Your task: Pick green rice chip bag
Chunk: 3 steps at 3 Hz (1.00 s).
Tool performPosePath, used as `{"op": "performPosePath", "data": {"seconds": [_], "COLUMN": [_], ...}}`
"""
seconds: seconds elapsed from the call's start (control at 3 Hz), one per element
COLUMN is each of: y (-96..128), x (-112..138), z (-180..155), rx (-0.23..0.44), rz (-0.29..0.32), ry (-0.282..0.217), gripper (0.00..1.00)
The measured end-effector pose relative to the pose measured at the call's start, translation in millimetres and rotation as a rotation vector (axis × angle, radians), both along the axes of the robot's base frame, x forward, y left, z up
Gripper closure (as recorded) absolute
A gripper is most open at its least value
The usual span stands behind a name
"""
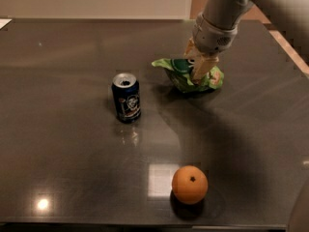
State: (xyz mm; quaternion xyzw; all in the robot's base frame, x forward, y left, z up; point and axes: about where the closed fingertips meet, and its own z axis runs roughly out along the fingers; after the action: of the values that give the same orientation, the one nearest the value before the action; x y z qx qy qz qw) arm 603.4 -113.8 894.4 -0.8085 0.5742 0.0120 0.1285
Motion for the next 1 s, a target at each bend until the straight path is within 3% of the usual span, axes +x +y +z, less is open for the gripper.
{"op": "performPosePath", "data": {"seconds": [0.67,1.0], "y": [13,21], "x": [-15,-23], "z": [70,115], "rx": [0.019,0.021], "rz": [0.081,0.118], "ry": [-0.061,-0.136], "gripper": [1.0,1.0]}}
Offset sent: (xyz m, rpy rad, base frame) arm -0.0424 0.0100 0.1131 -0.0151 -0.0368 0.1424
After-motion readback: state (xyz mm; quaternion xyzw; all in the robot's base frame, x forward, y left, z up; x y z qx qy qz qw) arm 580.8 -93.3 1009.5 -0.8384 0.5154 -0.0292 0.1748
